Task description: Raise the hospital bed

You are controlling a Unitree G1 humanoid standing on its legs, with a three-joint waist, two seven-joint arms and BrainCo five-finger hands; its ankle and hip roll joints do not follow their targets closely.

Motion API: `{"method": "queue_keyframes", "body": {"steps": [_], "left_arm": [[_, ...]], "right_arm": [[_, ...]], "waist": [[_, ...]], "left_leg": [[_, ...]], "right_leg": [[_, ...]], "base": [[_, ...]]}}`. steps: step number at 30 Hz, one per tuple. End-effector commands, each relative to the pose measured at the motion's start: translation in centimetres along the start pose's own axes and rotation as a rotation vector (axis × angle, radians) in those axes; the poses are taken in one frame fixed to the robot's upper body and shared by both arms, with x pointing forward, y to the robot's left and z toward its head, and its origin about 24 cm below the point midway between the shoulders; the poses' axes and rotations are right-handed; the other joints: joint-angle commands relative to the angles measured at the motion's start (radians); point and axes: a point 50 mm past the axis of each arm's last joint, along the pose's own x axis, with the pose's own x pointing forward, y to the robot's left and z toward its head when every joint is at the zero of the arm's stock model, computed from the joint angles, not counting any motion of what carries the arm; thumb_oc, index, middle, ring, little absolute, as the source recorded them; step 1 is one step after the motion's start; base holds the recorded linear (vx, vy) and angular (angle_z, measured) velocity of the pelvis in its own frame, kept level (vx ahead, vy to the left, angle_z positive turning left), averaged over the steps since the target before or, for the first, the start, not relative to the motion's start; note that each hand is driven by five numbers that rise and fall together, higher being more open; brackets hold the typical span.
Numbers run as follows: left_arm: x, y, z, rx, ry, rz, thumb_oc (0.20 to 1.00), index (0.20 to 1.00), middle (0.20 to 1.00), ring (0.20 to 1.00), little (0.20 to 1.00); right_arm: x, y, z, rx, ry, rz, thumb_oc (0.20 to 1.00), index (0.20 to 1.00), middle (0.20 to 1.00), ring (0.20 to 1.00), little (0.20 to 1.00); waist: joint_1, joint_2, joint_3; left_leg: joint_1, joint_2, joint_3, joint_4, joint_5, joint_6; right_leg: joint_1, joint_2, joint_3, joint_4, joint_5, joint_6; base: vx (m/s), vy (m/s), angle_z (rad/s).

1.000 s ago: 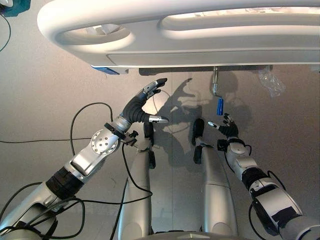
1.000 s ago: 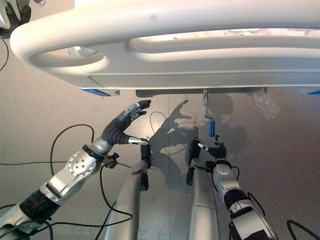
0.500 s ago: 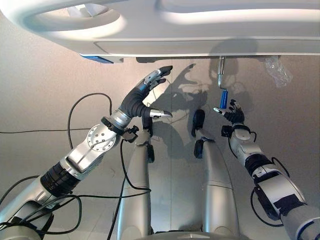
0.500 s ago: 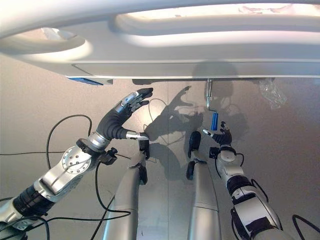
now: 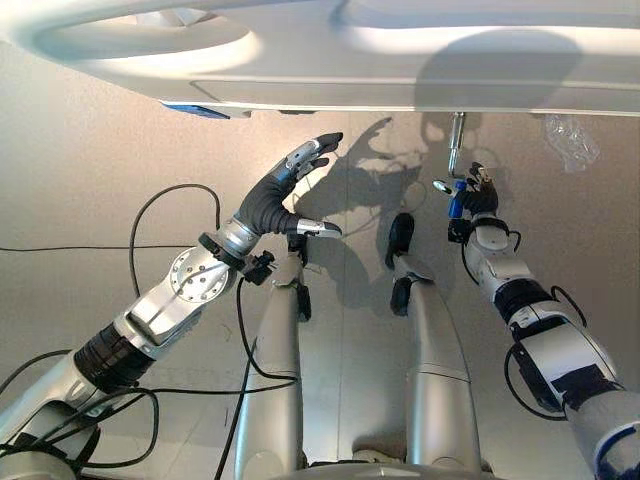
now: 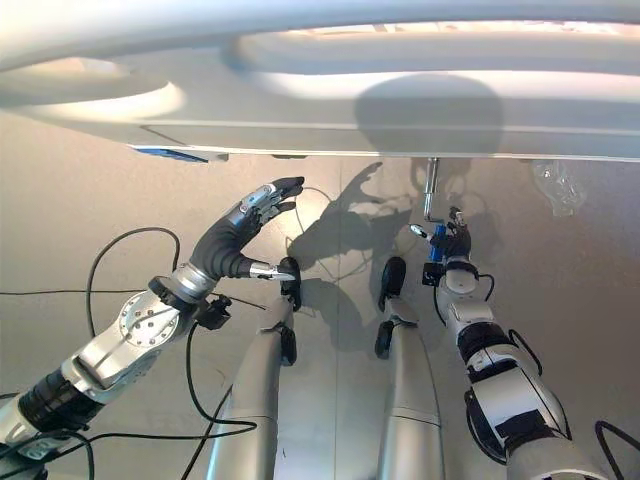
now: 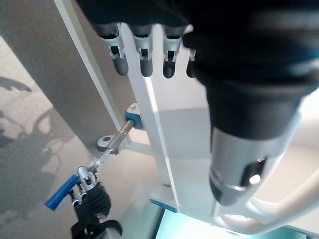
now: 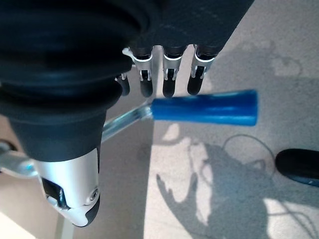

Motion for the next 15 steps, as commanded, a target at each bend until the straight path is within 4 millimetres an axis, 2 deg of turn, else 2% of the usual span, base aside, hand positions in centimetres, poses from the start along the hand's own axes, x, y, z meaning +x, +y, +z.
{"method": "queue_keyframes", "body": {"steps": [1,11,15], "left_arm": [[0.0,-1.4,3.0,-0.025,-0.151,-0.06,1.0,1.0,1.0,1.0,1.0],[0.3,-1.2,3.4,0.01,-0.151,-0.103,1.0,1.0,1.0,1.0,1.0],[0.5,-1.5,3.7,-0.028,-0.174,-0.107,1.0,1.0,1.0,1.0,1.0]], "right_arm": [[0.4,-1.1,0.4,0.002,-0.011,-0.026,1.0,1.0,1.0,1.0,1.0],[0.7,-1.1,-0.3,-0.03,0.06,0.004,1.0,1.0,1.0,1.0,1.0],[0.6,-1.6,-1.7,-0.037,0.145,-0.011,1.0,1.0,1.0,1.0,1.0]], "waist": [[-0.005,0.009,-0.017],[0.003,0.019,-0.017],[0.009,0.033,-0.017]], "left_leg": [[0.005,-0.015,0.026,-0.025,0.001,0.013],[-0.001,-0.014,0.028,-0.031,0.004,0.014],[-0.014,-0.019,0.028,-0.026,0.001,0.015]], "right_leg": [[0.022,0.008,0.002,-0.049,0.026,0.074],[0.01,0.011,0.001,-0.052,0.03,0.074],[-0.001,0.008,0.002,-0.049,0.028,0.074]], "base": [[0.0,0.0,0.0],[0.0,0.001,0.0],[0.0,0.0,0.0]]}}
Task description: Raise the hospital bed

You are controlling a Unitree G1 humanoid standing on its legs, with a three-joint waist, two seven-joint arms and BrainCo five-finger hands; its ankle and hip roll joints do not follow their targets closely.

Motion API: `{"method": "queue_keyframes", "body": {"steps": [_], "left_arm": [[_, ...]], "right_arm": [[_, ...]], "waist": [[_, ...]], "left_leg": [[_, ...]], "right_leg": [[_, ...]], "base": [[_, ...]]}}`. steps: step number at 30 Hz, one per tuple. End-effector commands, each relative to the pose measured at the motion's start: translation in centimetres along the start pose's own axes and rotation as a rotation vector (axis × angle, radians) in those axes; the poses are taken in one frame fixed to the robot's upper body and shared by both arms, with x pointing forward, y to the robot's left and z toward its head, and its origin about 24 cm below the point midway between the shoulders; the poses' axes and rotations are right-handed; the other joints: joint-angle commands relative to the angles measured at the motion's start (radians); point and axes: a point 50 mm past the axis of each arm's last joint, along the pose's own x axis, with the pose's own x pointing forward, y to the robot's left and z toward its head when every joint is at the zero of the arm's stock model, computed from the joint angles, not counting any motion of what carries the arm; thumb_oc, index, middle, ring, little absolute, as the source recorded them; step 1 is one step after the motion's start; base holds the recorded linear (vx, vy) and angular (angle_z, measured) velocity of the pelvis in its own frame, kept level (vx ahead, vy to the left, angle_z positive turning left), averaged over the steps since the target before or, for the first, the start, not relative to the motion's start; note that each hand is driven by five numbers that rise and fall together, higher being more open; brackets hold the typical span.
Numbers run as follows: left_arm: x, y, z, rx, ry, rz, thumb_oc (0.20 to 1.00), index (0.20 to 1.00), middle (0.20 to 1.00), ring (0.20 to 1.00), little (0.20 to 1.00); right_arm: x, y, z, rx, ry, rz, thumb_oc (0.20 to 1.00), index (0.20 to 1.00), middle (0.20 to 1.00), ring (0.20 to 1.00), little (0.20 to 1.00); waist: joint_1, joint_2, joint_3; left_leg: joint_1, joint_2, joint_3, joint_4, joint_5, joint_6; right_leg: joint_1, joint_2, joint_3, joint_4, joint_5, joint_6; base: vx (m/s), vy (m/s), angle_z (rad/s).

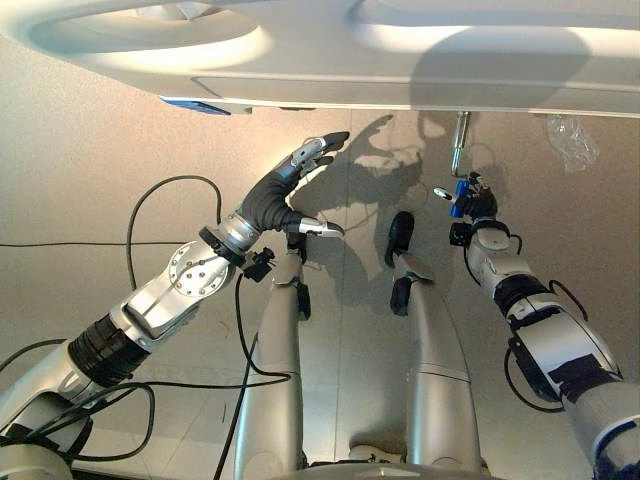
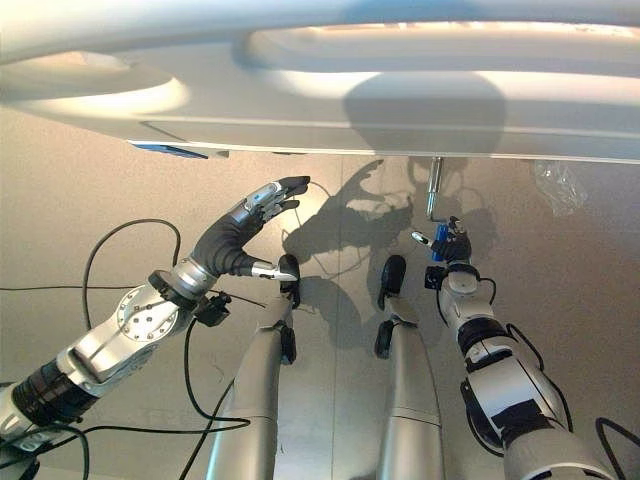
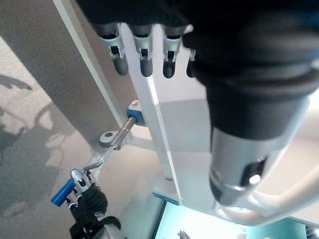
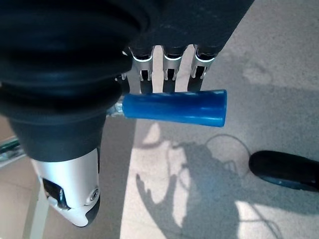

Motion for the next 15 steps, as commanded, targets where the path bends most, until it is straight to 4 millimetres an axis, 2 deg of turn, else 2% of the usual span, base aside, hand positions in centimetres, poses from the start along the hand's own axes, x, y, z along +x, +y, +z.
{"method": "queue_keyframes", "body": {"steps": [1,10,14,15], "left_arm": [[0.0,-1.4,3.3,-0.062,-0.171,-0.053,1.0,1.0,1.0,1.0,1.0],[0.3,-1.7,4.0,-0.094,-0.215,-0.063,1.0,1.0,1.0,1.0,1.0],[0.3,-1.8,4.2,-0.094,-0.221,-0.074,1.0,1.0,1.0,1.0,1.0],[0.3,-1.9,4.3,-0.102,-0.225,-0.076,1.0,1.0,1.0,1.0,1.0]], "right_arm": [[0.2,-1.0,0.2,-0.011,0.01,-0.011,1.0,1.0,1.0,1.0,1.0],[0.1,-1.0,-1.1,-0.06,0.068,0.008,1.0,1.0,1.0,1.0,1.0],[0.1,-1.0,-0.7,-0.058,0.056,0.007,1.0,1.0,1.0,1.0,1.0],[0.2,-1.1,-0.6,-0.059,0.055,0.006,0.931,0.931,0.931,0.931,0.931]], "waist": [[0.008,0.035,-0.017],[0.031,0.055,-0.017],[0.039,0.063,-0.017],[0.041,0.066,-0.017]], "left_leg": [[0.002,-0.016,0.04,-0.023,0.0,0.013],[-0.035,-0.021,0.031,0.0,-0.005,0.021],[-0.048,-0.022,0.027,0.008,-0.006,0.023],[-0.051,-0.023,0.026,0.005,-0.005,0.023]], "right_leg": [[0.002,0.007,0.015,-0.031,0.023,0.072],[-0.029,0.003,0.012,-0.007,0.016,0.075],[-0.039,0.001,0.01,-0.001,0.016,0.076],[-0.041,-0.001,0.009,-0.001,0.016,0.077]], "base": [[0.0,0.0,0.0],[0.0,0.0,0.0],[0.0,0.0,0.0],[0.0,0.0,0.0]]}}
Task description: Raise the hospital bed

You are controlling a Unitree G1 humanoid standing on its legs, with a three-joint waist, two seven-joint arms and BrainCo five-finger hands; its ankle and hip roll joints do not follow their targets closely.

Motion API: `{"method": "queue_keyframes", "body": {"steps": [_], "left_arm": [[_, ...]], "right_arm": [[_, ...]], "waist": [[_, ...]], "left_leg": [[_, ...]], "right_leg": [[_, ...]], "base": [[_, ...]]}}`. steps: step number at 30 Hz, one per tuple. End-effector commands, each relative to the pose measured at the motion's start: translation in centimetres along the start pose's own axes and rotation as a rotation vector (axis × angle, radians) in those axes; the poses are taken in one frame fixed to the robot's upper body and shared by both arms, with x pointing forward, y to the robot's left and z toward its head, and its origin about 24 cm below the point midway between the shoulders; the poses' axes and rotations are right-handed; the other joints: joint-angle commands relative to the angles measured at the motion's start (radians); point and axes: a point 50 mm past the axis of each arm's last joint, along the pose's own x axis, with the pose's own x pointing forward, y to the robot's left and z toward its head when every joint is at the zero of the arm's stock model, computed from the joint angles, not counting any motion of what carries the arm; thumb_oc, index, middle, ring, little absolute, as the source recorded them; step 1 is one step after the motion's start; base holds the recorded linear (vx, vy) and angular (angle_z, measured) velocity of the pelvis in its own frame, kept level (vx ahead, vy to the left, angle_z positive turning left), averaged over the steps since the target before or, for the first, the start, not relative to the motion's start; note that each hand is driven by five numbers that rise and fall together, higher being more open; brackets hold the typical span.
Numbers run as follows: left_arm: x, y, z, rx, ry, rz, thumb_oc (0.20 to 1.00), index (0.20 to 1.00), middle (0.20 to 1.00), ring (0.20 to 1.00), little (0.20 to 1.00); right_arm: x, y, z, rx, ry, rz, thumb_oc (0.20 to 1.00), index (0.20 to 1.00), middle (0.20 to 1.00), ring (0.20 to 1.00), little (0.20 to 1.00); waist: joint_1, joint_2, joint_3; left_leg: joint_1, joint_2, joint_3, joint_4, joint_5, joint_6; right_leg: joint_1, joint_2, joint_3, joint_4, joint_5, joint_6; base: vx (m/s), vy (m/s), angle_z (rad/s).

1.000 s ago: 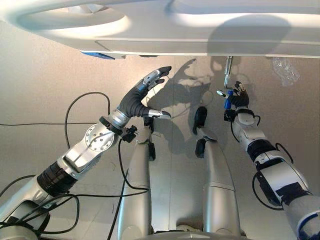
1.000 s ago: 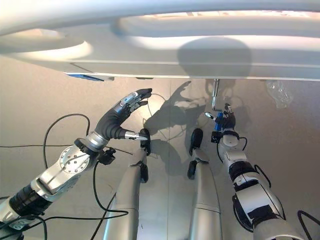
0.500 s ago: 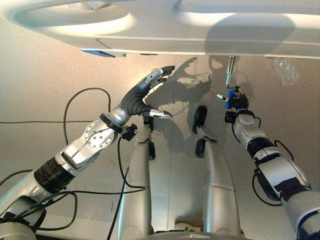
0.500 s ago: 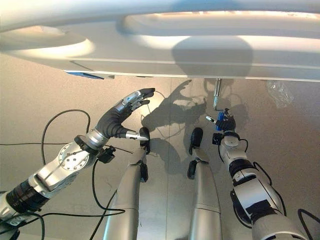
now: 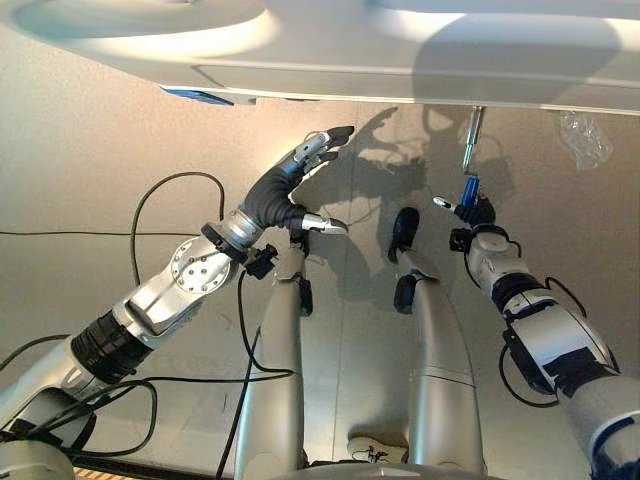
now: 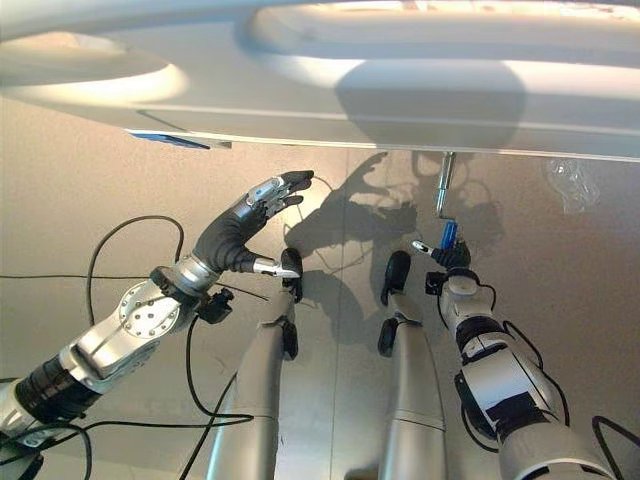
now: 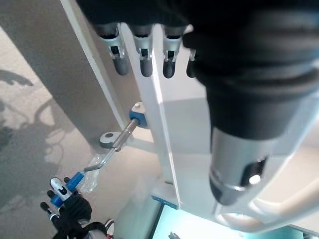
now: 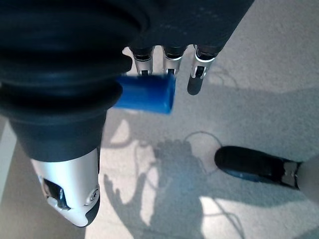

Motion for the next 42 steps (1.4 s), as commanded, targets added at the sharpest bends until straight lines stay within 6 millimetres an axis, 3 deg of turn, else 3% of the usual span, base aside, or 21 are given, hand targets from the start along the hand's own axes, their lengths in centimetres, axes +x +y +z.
{"method": "queue_keyframes", "body": {"steps": [1,2,8,9,10,11,14,15,17,18,19,20,21,24,31,37,38,39,40,41,42], "left_arm": [[-0.1,-2.1,3.8,-0.11,-0.203,-0.067,1.0,1.0,1.0,1.0,1.0],[-0.1,-2.2,3.7,-0.135,-0.202,-0.063,1.0,1.0,1.0,1.0,1.0],[-0.4,-2.3,3.5,-0.149,-0.19,-0.069,1.0,1.0,1.0,1.0,1.0],[-0.5,-2.5,3.4,-0.14,-0.183,-0.081,1.0,1.0,1.0,1.0,1.0],[-0.4,-2.4,3.6,-0.131,-0.191,-0.079,1.0,1.0,1.0,1.0,1.0],[-0.6,-2.5,3.5,-0.133,-0.185,-0.087,1.0,1.0,1.0,1.0,1.0],[-0.6,-2.6,3.4,-0.14,-0.179,-0.091,1.0,1.0,1.0,1.0,1.0],[-0.6,-2.5,3.6,-0.133,-0.185,-0.092,1.0,1.0,1.0,1.0,1.0],[-0.7,-2.7,3.5,-0.137,-0.175,-0.1,1.0,1.0,1.0,1.0,1.0],[-0.6,-2.5,3.7,-0.124,-0.184,-0.099,1.0,1.0,1.0,1.0,1.0],[-0.6,-2.5,3.8,-0.119,-0.185,-0.1,1.0,1.0,1.0,1.0,1.0],[-0.7,-2.7,3.6,-0.127,-0.178,-0.1,1.0,1.0,1.0,1.0,1.0],[-0.6,-2.5,3.8,-0.117,-0.189,-0.099,1.0,1.0,1.0,1.0,1.0],[-0.6,-2.6,3.8,-0.12,-0.187,-0.099,1.0,1.0,1.0,1.0,1.0],[-0.7,-2.5,3.8,-0.109,-0.177,-0.111,1.0,1.0,1.0,1.0,1.0],[-0.8,-2.3,4.0,-0.109,-0.174,-0.115,1.0,1.0,1.0,1.0,1.0],[-0.9,-2.5,3.8,-0.118,-0.165,-0.117,1.0,1.0,1.0,1.0,1.0],[-0.9,-2.5,3.8,-0.118,-0.167,-0.119,1.0,1.0,1.0,1.0,1.0],[-0.8,-2.4,4.0,-0.108,-0.176,-0.117,1.0,1.0,1.0,1.0,1.0],[-0.9,-2.6,3.7,-0.119,-0.162,-0.12,1.0,1.0,1.0,1.0,1.0],[-0.8,-2.5,3.9,-0.11,-0.17,-0.118,1.0,1.0,1.0,1.0,1.0]], "right_arm": [[0.2,-0.8,0.6,-0.035,-0.022,-0.005,0.558,0.558,0.558,0.558,0.558],[0.2,-1.0,1.0,-0.03,-0.035,-0.009,0.2,0.2,0.2,0.2,0.2],[0.4,-1.3,1.8,-0.023,-0.064,-0.006,0.2,0.2,0.2,0.2,0.2],[0.3,-1.5,1.6,-0.044,-0.062,-0.008,0.2,0.2,0.2,0.2,0.2],[0.4,-1.5,2.0,-0.042,-0.074,-0.007,0.2,0.2,0.2,0.2,0.2],[0.4,-1.6,2.0,-0.072,-0.071,-0.008,0.2,0.2,0.2,0.2,0.2],[0.5,-1.3,2.5,-0.097,-0.086,0.002,0.2,0.2,0.2,0.2,0.2],[0.6,-1.3,3.1,-0.095,-0.101,-0.001,0.2,0.2,0.2,0.2,0.2],[0.6,-1.4,3.1,-0.105,-0.101,-0.006,0.2,0.2,0.2,0.2,0.2],[0.7,-1.3,3.7,-0.107,-0.117,-0.006,0.2,0.2,0.2,0.2,0.2],[0.7,-1.4,4.0,-0.113,-0.126,-0.008,0.2,0.2,0.2,0.2,0.2],[0.7,-1.5,3.6,-0.121,-0.116,-0.01,0.2,0.2,0.2,0.2,0.2],[0.7,-1.4,4.3,-0.122,-0.136,-0.011,0.2,0.2,0.2,0.2,0.2],[0.8,-1.4,4.7,-0.127,-0.148,-0.013,0.2,0.2,0.2,0.2,0.2],[0.7,0.0,6.4,-0.271,-0.218,0.011,0.2,0.2,0.2,0.2,0.2],[0.6,1.9,6.3,-0.378,-0.223,0.065,0.2,0.2,0.2,0.2,0.2],[0.5,1.9,5.8,-0.381,-0.211,0.067,0.2,0.2,0.2,0.2,0.2],[0.5,2.2,5.7,-0.348,-0.209,0.073,0.2,0.2,0.2,0.2,0.2],[0.5,2.3,6.2,-0.344,-0.221,0.071,0.2,0.2,0.2,0.2,0.2],[0.4,2.3,5.6,-0.341,-0.207,0.078,0.2,0.2,0.2,0.2,0.2],[0.5,2.4,6.1,-0.339,-0.219,0.076,0.2,0.2,0.2,0.2,0.2]], "waist": [[0.003,0.068,-0.017],[0.008,0.072,-0.017],[0.016,0.086,-0.017],[0.018,0.09,-0.017],[0.018,0.091,-0.017],[0.019,0.092,-0.017],[0.019,0.091,-0.017],[0.019,0.091,-0.017],[0.018,0.091,-0.017],[0.018,0.092,-0.017],[0.019,0.093,-0.017],[0.019,0.092,-0.017],[0.02,0.093,-0.017],[0.02,0.093,-0.017],[0.013,0.084,-0.017],[0.018,0.079,-0.017],[0.017,0.078,-0.017],[0.017,0.08,-0.017],[0.018,0.081,-0.017],[0.017,0.082,-0.017],[0.017,0.083,-0.017]], "left_leg": [[-0.013,-0.021,0.027,-0.012,-0.005,0.024],[-0.015,-0.024,0.024,-0.015,-0.004,0.026],[-0.042,-0.03,0.019,0.009,-0.012,0.028],[-0.02,-0.031,0.015,0.026,-0.047,0.022],[-0.047,-0.029,0.019,0.02,-0.017,0.027],[-0.032,-0.03,0.019,0.044,-0.053,0.023],[-0.036,-0.029,0.025,0.054,-0.06,0.025],[-0.063,-0.028,0.029,0.047,-0.029,0.03],[-0.044,-0.03,0.025,0.061,-0.062,0.024],[-0.069,-0.027,0.03,0.052,-0.031,0.029],[-0.07,-0.027,0.031,0.048,-0.028,0.028],[-0.043,-0.028,0.027,0.057,-0.062,0.023],[-0.071,-0.026,0.033,0.05,-0.029,0.028],[-0.07,-0.025,0.034,0.049,-0.03,0.028],[-0.077,-0.021,0.034,0.056,-0.028,0.025],[-0.085,-0.022,0.033,0.057,-0.023,0.025],[-0.06,-0.024,0.029,0.067,-0.057,0.02],[-0.066,-0.026,0.026,0.074,-0.057,0.019],[-0.093,-0.024,0.029,0.066,-0.024,0.025],[-0.067,-0.026,0.026,0.076,-0.057,0.019],[-0.092,-0.024,0.03,0.067,-0.024,0.024]], "right_leg": [[-0.004,0.0,0.009,-0.017,0.017,0.079],[-0.01,-0.001,0.011,-0.013,0.016,0.081],[-0.032,-0.009,0.014,0.01,0.008,0.082],[-0.013,-0.012,0.024,0.032,-0.026,0.089],[-0.037,-0.012,0.018,0.022,0.002,0.081],[-0.023,-0.012,0.026,0.047,-0.029,0.087],[-0.029,-0.012,0.028,0.055,-0.031,0.086],[-0.051,-0.013,0.023,0.042,-0.003,0.078],[-0.034,-0.014,0.03,0.058,-0.032,0.085],[-0.056,-0.014,0.025,0.046,-0.003,0.077],[-0.058,-0.014,0.026,0.045,-0.001,0.078],[-0.034,-0.015,0.032,0.058,-0.033,0.085],[-0.06,-0.014,0.026,0.045,-0.002,0.078],[-0.059,-0.013,0.028,0.044,-0.003,0.078],[-0.068,-0.009,0.032,0.052,-0.003,0.076],[-0.072,-0.007,0.029,0.056,-0.002,0.076],[-0.049,-0.007,0.034,0.069,-0.033,0.084],[-0.052,-0.009,0.032,0.074,-0.033,0.083],[-0.075,-0.008,0.026,0.061,-0.003,0.075],[-0.05,-0.009,0.03,0.072,-0.034,0.082],[-0.073,-0.009,0.024,0.059,-0.003,0.074]], "base": [[0.0,0.0,0.0],[0.02,0.032,0.02],[0.02,0.016,0.04],[0.02,0.033,0.05],[0.08,0.043,0.02],[0.0,0.0,0.0],[0.01,0.014,0.0],[0.0,0.0,0.0],[0.0,0.0,0.0],[-0.05,0.021,-0.02],[0.0,0.0,0.0],[0.01,0.014,-0.04],[0.01,0.011,-0.05],[-0.02,0.003,-0.01],[0.0,-0.009,0.0],[0.01,-0.002,0.0],[0.04,-0.005,-0.02],[-0.01,0.003,-0.05],[-0.01,0.009,-0.04],[-0.06,0.01,-0.05],[0.04,0.017,-0.02]]}}
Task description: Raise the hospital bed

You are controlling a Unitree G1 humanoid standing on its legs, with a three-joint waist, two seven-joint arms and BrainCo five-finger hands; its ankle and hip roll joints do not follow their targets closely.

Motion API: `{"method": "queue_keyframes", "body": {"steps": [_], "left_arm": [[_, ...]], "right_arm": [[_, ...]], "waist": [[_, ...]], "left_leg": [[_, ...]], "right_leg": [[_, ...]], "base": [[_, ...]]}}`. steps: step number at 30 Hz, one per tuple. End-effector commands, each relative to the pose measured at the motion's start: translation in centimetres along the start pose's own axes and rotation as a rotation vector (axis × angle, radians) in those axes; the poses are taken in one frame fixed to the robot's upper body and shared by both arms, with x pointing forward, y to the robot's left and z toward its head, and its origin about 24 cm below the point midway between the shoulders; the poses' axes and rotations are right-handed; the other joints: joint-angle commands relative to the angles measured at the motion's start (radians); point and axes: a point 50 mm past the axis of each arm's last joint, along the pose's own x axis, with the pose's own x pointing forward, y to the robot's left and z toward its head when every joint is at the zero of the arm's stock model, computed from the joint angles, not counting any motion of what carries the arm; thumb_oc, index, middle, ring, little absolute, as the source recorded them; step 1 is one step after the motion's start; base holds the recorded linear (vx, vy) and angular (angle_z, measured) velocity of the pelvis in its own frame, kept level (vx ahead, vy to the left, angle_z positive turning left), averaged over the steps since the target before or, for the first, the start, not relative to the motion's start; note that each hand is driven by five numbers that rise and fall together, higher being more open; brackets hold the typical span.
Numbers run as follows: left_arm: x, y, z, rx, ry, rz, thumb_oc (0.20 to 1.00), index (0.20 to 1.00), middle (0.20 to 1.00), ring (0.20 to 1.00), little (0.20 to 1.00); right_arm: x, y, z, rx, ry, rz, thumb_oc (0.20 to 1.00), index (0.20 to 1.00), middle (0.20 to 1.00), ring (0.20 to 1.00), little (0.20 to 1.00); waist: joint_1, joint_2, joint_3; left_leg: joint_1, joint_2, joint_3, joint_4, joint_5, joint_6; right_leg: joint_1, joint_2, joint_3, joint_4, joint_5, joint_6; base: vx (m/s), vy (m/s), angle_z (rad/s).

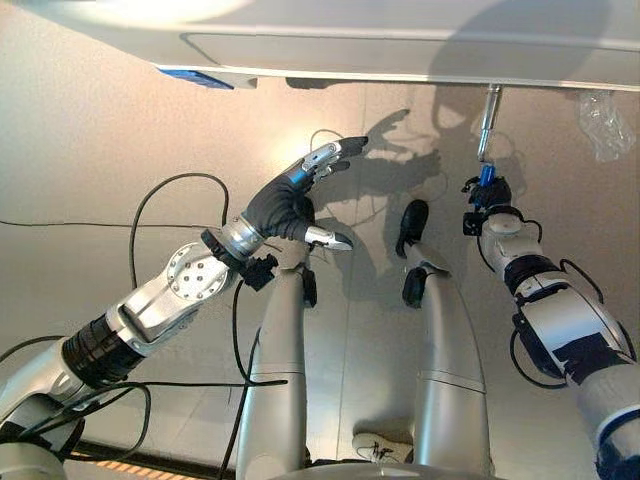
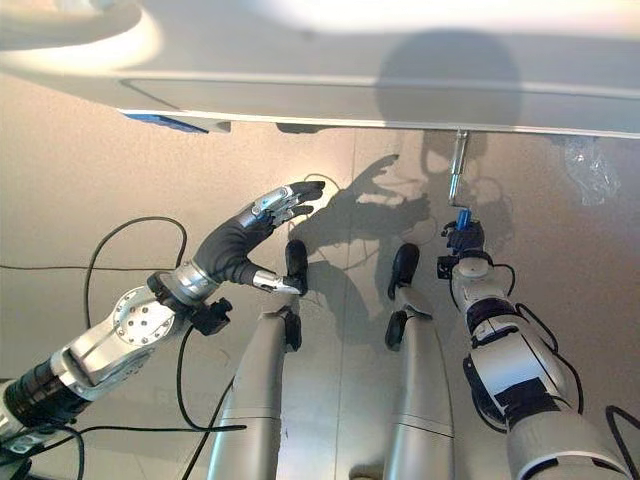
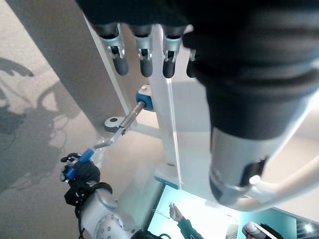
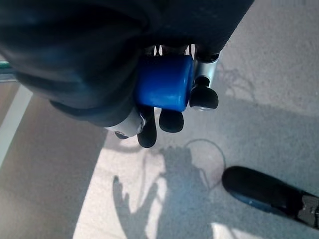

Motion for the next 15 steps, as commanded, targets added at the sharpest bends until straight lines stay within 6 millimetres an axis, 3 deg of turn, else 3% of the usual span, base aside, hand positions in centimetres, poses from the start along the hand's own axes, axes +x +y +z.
{"method": "queue_keyframes", "body": {"steps": [1,2,3,4,5,6,7,8,9,10,11,12,13,14,15], "left_arm": [[-0.3,-2.0,2.6,-0.088,-0.141,-0.046,1.0,1.0,1.0,1.0,1.0],[-0.2,-1.8,2.7,-0.078,-0.149,-0.044,1.0,1.0,1.0,1.0,1.0],[-0.3,-2.0,2.5,-0.087,-0.139,-0.043,1.0,1.0,1.0,1.0,1.0],[-0.2,-1.7,2.6,-0.074,-0.142,-0.038,1.0,1.0,1.0,1.0,1.0],[-0.3,-1.9,2.4,-0.083,-0.133,-0.039,1.0,1.0,1.0,1.0,1.0],[-0.3,-1.7,2.6,-0.075,-0.144,-0.029,1.0,1.0,1.0,1.0,1.0],[-0.4,-1.9,2.4,-0.085,-0.135,-0.031,1.0,1.0,1.0,1.0,1.0],[-0.4,-1.7,2.6,-0.085,-0.15,-0.012,1.0,1.0,1.0,1.0,1.0],[-0.6,-1.8,2.4,-0.098,-0.144,-0.009,1.0,1.0,1.0,1.0,1.0],[-0.6,-1.7,2.6,-0.089,-0.151,-0.003,1.0,1.0,1.0,1.0,1.0],[-0.8,-1.8,2.4,-0.101,-0.139,0.001,1.0,1.0,1.0,1.0,1.0],[-0.9,-1.8,2.3,-0.099,-0.135,0.01,1.0,1.0,1.0,1.0,1.0],[-0.9,-1.5,2.5,-0.086,-0.141,0.014,1.0,1.0,1.0,1.0,1.0],[-1.0,-1.7,2.3,-0.095,-0.132,0.013,1.0,1.0,1.0,1.0,1.0],[-1.1,-1.3,2.6,-0.077,-0.141,0.027,1.0,1.0,1.0,1.0,1.0]], "right_arm": [[-0.4,2.9,2.1,-0.198,-0.137,0.136,0.2,0.2,0.2,0.2,0.2],[-0.3,2.9,2.6,-0.195,-0.149,0.133,0.2,0.2,0.2,0.2,0.2],[-0.4,2.9,1.9,-0.208,-0.13,0.136,0.2,0.2,0.2,0.2,0.2],[-0.4,3.2,2.1,-0.231,-0.129,0.148,0.2,0.2,0.2,0.2,0.2],[-0.5,3.5,1.4,-0.261,-0.11,0.162,0.2,0.2,0.2,0.2,0.2],[-0.6,4.3,1.8,-0.286,-0.123,0.187,0.2,0.2,0.2,0.2,0.2],[-0.7,4.4,1.3,-0.289,-0.111,0.191,0.2,0.2,0.2,0.2,0.2],[-1.1,5.8,1.7,-0.326,-0.139,0.233,0.2,0.2,0.2,0.2,0.2],[-1.5,6.6,1.1,-0.345,-0.135,0.258,0.2,0.2,0.2,0.2,0.2],[-1.8,7.6,1.6,-0.38,-0.166,0.291,0.2,0.2,0.2,0.2,0.2],[-2.2,8.6,1.1,-0.406,-0.17,0.323,0.2,0.2,0.2,0.2,0.2],[-2.6,9.4,1.3,-0.422,-0.191,0.344,0.2,0.2,0.2,0.2,0.2],[-2.9,10.4,1.8,-0.443,-0.22,0.368,0.2,0.2,0.2,0.2,0.2],[-3.0,10.4,1.3,-0.444,-0.207,0.373,0.2,0.2,0.2,0.2,0.2],[-3.8,12.1,1.9,-0.472,-0.255,0.421,0.2,0.2,0.2,0.2,0.2]], "waist": [[0.006,0.059,-0.022],[0.006,0.06,-0.022],[0.007,0.06,-0.022],[0.01,0.061,-0.022],[0.011,0.061,-0.022],[0.015,0.061,-0.022],[0.014,0.06,-0.022],[0.018,0.061,-0.022],[0.021,0.061,-0.022],[0.024,0.065,-0.022],[0.025,0.066,-0.022],[0.026,0.067,-0.022],[0.028,0.07,-0.022],[0.027,0.069,-0.022],[0.029,0.069,-0.022]], "left_leg": [[0.014,-0.026,0.026,-0.032,-0.028,0.022],[-0.012,-0.024,0.03,-0.041,0.005,0.028],[0.013,-0.025,0.025,-0.03,-0.028,0.022],[-0.013,-0.022,0.029,-0.041,0.004,0.028],[0.012,-0.023,0.025,-0.029,-0.03,0.023],[-0.015,-0.021,0.029,-0.039,0.003,0.03],[0.01,-0.023,0.025,-0.029,-0.03,0.024],[-0.019,-0.021,0.025,-0.036,0.004,0.031],[0.004,-0.024,0.02,-0.024,-0.03,0.026],[-0.025,-0.023,0.022,-0.034,0.004,0.032],[0.0,-0.025,0.017,-0.024,-0.029,0.026],[-0.001,-0.026,0.015,-0.024,-0.029,0.026],[-0.03,-0.025,0.017,-0.031,0.005,0.031],[-0.004,-0.027,0.013,-0.02,-0.029,0.026],[-0.037,-0.026,0.012,-0.022,0.002,0.031]], "right_leg": [[0.03,0.003,0.013,-0.025,-0.011,0.093],[0.006,0.003,0.007,-0.038,0.02,0.085],[0.028,0.002,0.013,-0.024,-0.011,0.093],[0.004,0.004,0.007,-0.037,0.021,0.086],[0.028,0.004,0.011,-0.024,-0.01,0.093],[0.002,0.007,0.004,-0.039,0.023,0.085],[0.026,0.007,0.01,-0.025,-0.008,0.093],[0.0,0.01,0.005,-0.039,0.023,0.086],[0.022,0.008,0.01,-0.024,-0.009,0.094],[-0.004,0.008,0.003,-0.036,0.021,0.086],[0.018,0.006,0.007,-0.02,-0.011,0.094],[0.017,0.006,0.007,-0.018,-0.013,0.093],[-0.007,0.006,-0.001,-0.029,0.018,0.085],[0.016,0.005,0.005,-0.015,-0.014,0.093],[-0.012,0.007,-0.001,-0.024,0.017,0.084]], "base": [[-0.06,0.016,-0.02],[0.05,0.01,0.0],[-0.06,0.005,0.0],[0.05,0.001,0.0],[-0.06,0.008,0.0],[0.05,0.0,0.0],[-0.05,-0.009,-0.03],[0.06,-0.019,-0.03],[-0.05,-0.017,-0.07],[0.06,-0.009,-0.04],[0.0,0.002,-0.04],[0.0,0.0,0.0],[0.0,0.0,0.0],[-0.05,0.013,0.0],[0.06,0.016,0.01]]}}
